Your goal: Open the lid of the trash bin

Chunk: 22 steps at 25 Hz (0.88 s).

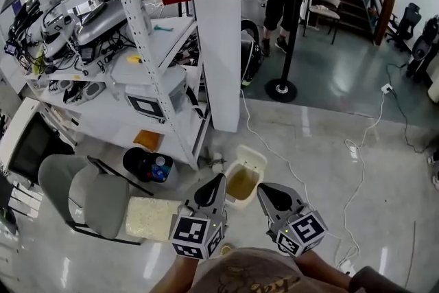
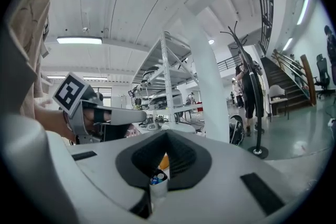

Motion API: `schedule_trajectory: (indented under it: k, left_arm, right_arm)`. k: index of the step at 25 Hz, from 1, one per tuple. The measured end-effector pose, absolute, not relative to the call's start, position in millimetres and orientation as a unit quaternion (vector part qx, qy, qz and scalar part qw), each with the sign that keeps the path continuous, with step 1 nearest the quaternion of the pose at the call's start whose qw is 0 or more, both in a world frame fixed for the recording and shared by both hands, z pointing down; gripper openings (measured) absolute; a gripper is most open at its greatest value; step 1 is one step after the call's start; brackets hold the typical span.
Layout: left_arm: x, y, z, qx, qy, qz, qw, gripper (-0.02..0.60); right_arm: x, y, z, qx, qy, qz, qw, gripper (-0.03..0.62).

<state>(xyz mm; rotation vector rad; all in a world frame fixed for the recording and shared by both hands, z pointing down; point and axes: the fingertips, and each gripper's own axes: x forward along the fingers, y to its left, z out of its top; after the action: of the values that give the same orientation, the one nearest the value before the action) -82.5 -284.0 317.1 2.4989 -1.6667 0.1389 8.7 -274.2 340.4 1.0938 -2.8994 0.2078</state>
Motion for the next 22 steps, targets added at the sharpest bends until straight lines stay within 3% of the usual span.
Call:
schedule_trajectory:
  k: [22]
  left_arm:
    - [-86,-267,319,0.819,-0.568,0.029,0.076,-0.002]
  right_arm:
    - [6,-280,322,0.354,-0.934,0.051,-0.002,0.023]
